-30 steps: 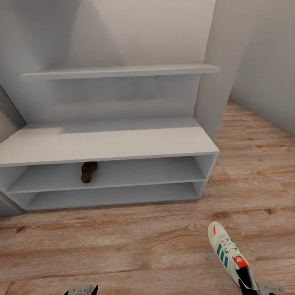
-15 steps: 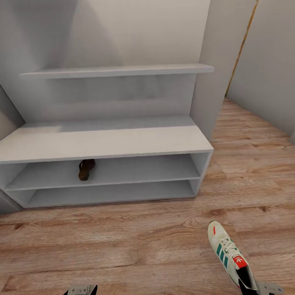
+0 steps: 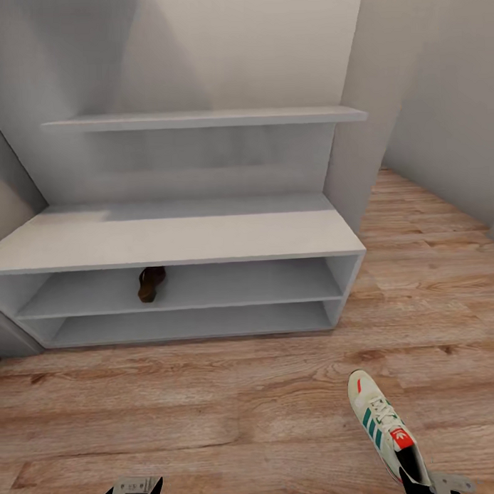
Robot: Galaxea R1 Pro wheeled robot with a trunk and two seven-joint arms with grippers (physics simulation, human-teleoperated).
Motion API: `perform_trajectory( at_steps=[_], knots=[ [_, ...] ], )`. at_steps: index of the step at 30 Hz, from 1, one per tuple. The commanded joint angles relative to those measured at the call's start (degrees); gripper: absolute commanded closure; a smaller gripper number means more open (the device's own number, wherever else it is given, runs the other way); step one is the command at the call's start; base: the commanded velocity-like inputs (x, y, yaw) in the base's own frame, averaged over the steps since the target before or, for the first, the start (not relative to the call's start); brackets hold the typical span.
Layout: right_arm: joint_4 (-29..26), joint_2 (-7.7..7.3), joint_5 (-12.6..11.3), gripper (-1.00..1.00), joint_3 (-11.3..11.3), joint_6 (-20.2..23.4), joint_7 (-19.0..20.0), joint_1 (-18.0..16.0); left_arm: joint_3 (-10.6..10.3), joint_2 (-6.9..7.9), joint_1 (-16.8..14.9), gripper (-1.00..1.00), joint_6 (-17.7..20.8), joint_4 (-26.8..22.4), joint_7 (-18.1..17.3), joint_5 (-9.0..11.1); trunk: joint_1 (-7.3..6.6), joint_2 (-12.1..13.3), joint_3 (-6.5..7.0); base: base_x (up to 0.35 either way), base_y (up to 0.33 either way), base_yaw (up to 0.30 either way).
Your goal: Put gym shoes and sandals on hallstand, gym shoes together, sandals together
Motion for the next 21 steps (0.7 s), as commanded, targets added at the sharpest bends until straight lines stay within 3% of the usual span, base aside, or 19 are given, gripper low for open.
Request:
perform_trajectory(
  at_steps=[1,12,21],
  knots=[
    [0.0,0.0,0.4,1.0,-0.5,-0.2,0.3,0.0,0.1,-0.02,0.0,-1.0,-0.1,0.1,-0.5,0.6,-0.01,0.0,-0.04,0.0,0.292,0.0],
    [0.0,0.0,0.4,1.0,-0.5,-0.2,0.3,0.0,0.1,-0.02,0.0,-1.0,-0.1,0.1,-0.5,0.7,-0.01,0.0,-0.04,-0.003,0.303,0.0],
    [0.0,0.08,0.4,1.0,-0.5,-0.2,0.3,0.0,0.1,-0.02,0.0,-1.0,-0.1,0.1,-0.6,0.6,-0.01,0.0,-0.04,-0.196,0.235,0.0]
  ],
)
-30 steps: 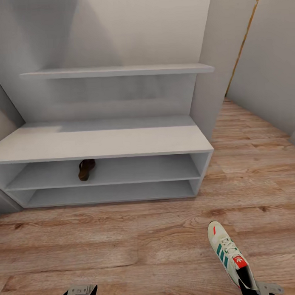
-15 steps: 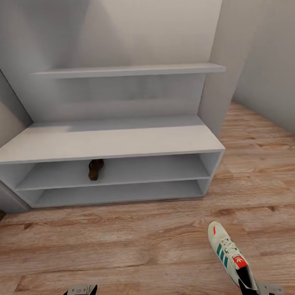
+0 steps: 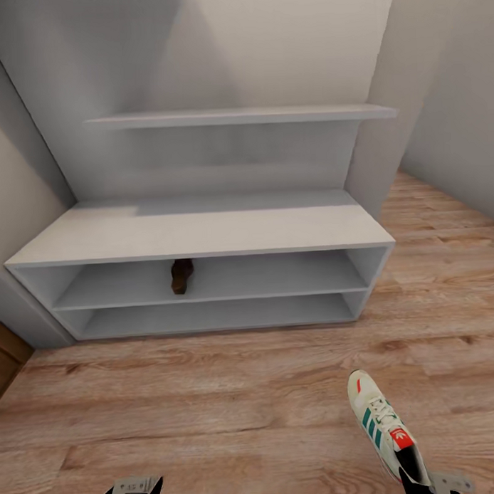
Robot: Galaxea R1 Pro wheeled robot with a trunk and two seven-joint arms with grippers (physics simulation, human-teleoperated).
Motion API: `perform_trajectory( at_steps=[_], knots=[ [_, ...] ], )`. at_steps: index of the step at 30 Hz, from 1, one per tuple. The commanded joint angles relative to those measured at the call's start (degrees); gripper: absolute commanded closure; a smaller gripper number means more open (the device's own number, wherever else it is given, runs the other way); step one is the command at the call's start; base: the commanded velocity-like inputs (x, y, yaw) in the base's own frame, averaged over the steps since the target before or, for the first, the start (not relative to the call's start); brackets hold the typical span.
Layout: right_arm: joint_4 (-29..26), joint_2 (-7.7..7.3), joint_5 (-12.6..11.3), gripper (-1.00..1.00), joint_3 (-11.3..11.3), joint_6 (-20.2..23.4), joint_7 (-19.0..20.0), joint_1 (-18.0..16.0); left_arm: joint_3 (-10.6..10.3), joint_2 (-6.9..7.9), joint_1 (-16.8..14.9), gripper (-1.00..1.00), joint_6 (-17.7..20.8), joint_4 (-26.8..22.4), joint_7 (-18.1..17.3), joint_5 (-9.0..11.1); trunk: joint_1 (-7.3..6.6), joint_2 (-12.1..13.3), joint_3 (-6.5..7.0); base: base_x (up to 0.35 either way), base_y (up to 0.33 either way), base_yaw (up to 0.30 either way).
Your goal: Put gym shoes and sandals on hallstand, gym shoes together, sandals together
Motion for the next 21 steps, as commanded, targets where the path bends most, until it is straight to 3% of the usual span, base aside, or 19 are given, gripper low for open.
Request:
perform_trajectory(
  at_steps=[1,8,14,17,20,21],
  knots=[
    [0.0,0.0,0.3,1.0,-0.5,-0.2,0.3,0.0,0.2,-0.02,0.0,-1.0,-0.1,0.1,-0.5,0.5,-0.04,0.0,-0.04,-0.267,0.188,0.0],
    [0.0,0.03,0.3,1.0,-0.5,-0.2,0.3,0.0,0.2,-0.02,0.0,-1.0,-0.1,0.1,-0.5,0.5,-0.04,0.0,-0.04,-0.247,0.164,0.0],
    [0.1,0.19,0.5,1.0,-0.4,-0.1,0.3,0.0,0.2,-0.06,0.0,-1.0,-0.1,0.1,-0.2,0.5,-0.04,0.0,-0.04,-0.048,0.033,0.0],
    [0.0,0.42,0.5,1.0,-0.4,1.0,-2.2,0.0,0.2,-0.04,0.0,-1.0,-0.1,0.1,-0.2,0.5,-0.04,0.0,-0.04,-0.004,0.002,0.0],
    [-1.5,4.03,1.6,1.0,-0.2,6.4,-10.9,-0.4,0.2,-0.09,0.0,-1.0,-0.1,0.1,-0.1,0.5,-0.04,0.0,-0.04,0.0,0.0,0.0],
    [-4.3,6.71,3.1,1.0,0.2,9.1,-14.6,-0.9,0.2,-0.1,0.0,-1.0,-0.1,0.1,-0.2,0.5,-0.04,0.0,-0.04,0.0,0.0,0.0]
  ],
)
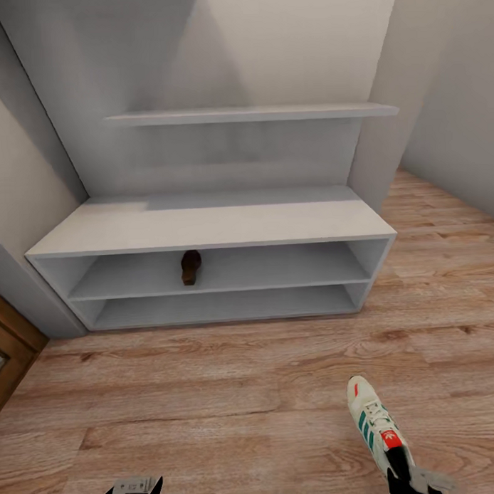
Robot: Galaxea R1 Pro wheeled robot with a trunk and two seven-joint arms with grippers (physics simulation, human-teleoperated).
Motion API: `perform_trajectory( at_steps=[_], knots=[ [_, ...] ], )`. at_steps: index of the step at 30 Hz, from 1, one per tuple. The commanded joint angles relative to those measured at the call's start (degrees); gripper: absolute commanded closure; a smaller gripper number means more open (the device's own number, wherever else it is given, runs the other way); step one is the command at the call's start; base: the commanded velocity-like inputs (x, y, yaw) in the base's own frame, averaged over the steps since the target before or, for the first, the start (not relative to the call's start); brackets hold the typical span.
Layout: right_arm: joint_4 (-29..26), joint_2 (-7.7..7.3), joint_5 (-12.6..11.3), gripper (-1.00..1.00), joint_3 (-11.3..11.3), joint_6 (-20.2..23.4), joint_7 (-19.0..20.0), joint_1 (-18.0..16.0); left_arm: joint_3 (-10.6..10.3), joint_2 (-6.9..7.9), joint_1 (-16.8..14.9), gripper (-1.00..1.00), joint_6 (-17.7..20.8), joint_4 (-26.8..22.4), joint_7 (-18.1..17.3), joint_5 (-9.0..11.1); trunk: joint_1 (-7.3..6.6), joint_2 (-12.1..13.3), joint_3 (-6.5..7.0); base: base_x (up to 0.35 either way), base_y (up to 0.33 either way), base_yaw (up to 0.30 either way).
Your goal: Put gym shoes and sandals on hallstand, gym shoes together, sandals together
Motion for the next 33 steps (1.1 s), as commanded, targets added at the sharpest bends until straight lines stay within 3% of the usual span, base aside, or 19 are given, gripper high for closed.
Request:
perform_trajectory(
  at_steps=[1,4,7,10,18,33],
  knots=[
    [-3.8,3.17,2.8,1.0,0.6,2.9,-3.4,-0.5,0.2,-0.02,0.0,-1.0,0.0,0.1,-0.6,0.5,-0.01,0.0,-0.05,0.0,0.0,0.0],
    [-10.5,8.17,6.3,1.0,3.2,9.4,-7.1,-0.9,0.2,-0.02,0.0,-1.0,-0.1,0.4,-0.5,0.5,-0.01,0.0,-0.05,0.0,0.0,0.0],
    [-15.6,11.36,7.4,1.0,5.3,15.5,-9.1,-1.5,0.2,0.03,0.1,-1.0,-0.1,0.9,-0.6,0.6,-0.01,0.0,-0.05,0.0,0.0,0.0],
    [-19.2,12.99,7.8,1.0,7.2,20.5,-10.0,-2.5,0.2,0.05,0.1,-1.0,-0.1,1.1,-0.6,0.6,-0.01,0.0,-0.05,0.0,0.0,0.0],
    [-22.2,14.12,8.1,1.0,10.1,28.7,-10.3,-7.9,0.2,0.07,0.2,-1.0,-0.1,1.3,-0.6,0.5,-0.01,0.0,-0.05,0.0,0.0,0.0],
    [-22.9,14.16,8.1,1.0,10.5,30.3,-10.2,-9.2,0.2,0.07,0.2,-1.0,-0.1,1.3,-0.9,0.5,-0.01,0.0,-0.05,0.0,0.0,0.0]
  ],
)
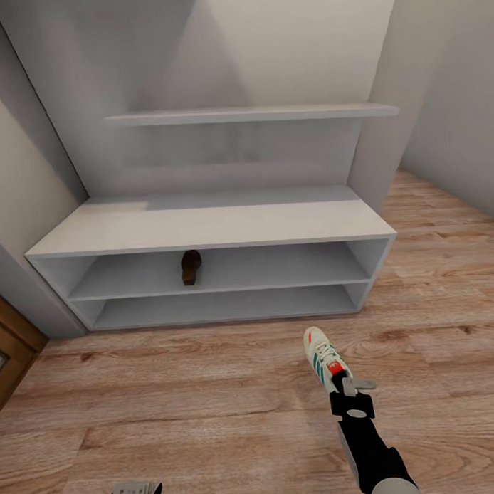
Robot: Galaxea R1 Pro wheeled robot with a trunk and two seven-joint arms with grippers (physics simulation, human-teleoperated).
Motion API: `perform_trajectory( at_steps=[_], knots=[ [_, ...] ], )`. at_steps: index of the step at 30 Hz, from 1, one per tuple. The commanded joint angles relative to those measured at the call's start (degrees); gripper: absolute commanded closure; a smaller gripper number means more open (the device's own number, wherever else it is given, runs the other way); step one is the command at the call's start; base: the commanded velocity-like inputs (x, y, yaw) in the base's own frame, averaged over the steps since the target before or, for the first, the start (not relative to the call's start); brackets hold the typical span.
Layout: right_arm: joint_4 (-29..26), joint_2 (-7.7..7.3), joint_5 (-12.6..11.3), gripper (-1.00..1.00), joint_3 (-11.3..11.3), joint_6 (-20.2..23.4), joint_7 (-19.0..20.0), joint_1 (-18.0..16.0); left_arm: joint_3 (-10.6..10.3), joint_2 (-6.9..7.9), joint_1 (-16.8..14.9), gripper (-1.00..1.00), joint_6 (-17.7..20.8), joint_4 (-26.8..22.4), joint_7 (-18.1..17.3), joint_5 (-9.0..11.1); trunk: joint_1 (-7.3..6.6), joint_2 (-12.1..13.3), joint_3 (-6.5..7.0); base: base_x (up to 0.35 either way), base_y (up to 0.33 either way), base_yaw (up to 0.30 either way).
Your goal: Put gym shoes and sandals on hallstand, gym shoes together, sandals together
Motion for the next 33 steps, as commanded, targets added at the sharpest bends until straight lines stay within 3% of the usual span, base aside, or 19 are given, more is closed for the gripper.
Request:
perform_trajectory(
  at_steps=[1,11,21,28,33],
  knots=[
    [0.4,0.57,0.6,1.0,-0.1,0.3,0.0,0.0,0.2,-0.01,0.0,-1.0,-0.1,0.0,-0.7,0.5,-0.01,0.0,-0.04,0.0,0.0,0.0],
    [0.3,0.86,0.6,1.0,1.8,0.5,-0.2,-0.6,0.2,-0.1,0.0,-1.0,0.0,0.0,-0.7,0.6,-0.01,0.0,-0.04,0.0,0.0,0.0],
    [0.3,0.86,-0.4,1.0,2.2,4.3,-0.5,-4.8,0.2,-0.22,0.0,-1.0,0.0,-0.1,-0.7,0.7,-0.01,0.0,-0.04,0.0,0.0,0.0],
    [0.4,0.86,-2.9,1.0,2.2,5.1,-4.7,-7.8,0.2,-0.19,0.0,-1.0,0.0,-0.1,-0.6,0.7,-0.01,0.0,-0.04,0.0,0.0,0.0],
    [0.5,0.86,-6.7,1.0,2.4,5.3,-9.1,-9.0,0.2,-0.19,0.0,-1.0,0.0,-0.1,-0.6,0.7,-0.01,0.0,-0.04,0.0,0.0,0.0]
  ],
)
